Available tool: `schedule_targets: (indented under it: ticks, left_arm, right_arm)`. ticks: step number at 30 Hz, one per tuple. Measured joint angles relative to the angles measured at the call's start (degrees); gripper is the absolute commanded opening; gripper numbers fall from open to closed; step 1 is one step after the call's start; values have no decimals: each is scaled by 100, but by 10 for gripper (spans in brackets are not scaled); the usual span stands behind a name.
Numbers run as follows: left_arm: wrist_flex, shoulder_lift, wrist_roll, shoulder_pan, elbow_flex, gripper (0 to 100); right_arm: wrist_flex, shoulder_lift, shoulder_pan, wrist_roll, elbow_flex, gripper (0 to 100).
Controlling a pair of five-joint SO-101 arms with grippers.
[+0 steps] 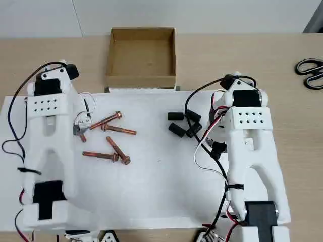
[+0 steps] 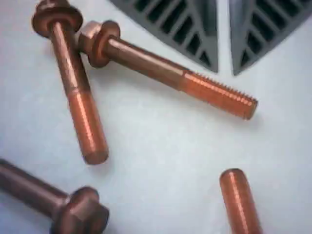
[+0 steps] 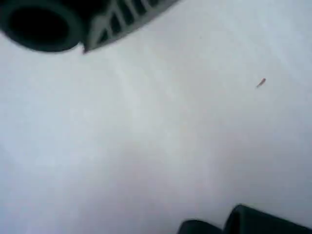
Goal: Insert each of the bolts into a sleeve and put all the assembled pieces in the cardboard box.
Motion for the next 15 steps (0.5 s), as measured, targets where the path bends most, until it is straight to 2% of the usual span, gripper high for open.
schedule_targets:
  ticks: [5,15]
  left_arm:
    - [0,308,176,-9,-246,6]
    - [-149,730,193,-642,-431,6]
  right_arm:
    - [0,0,-9,0,0,2]
    - [0,0,-9,0,0,2]
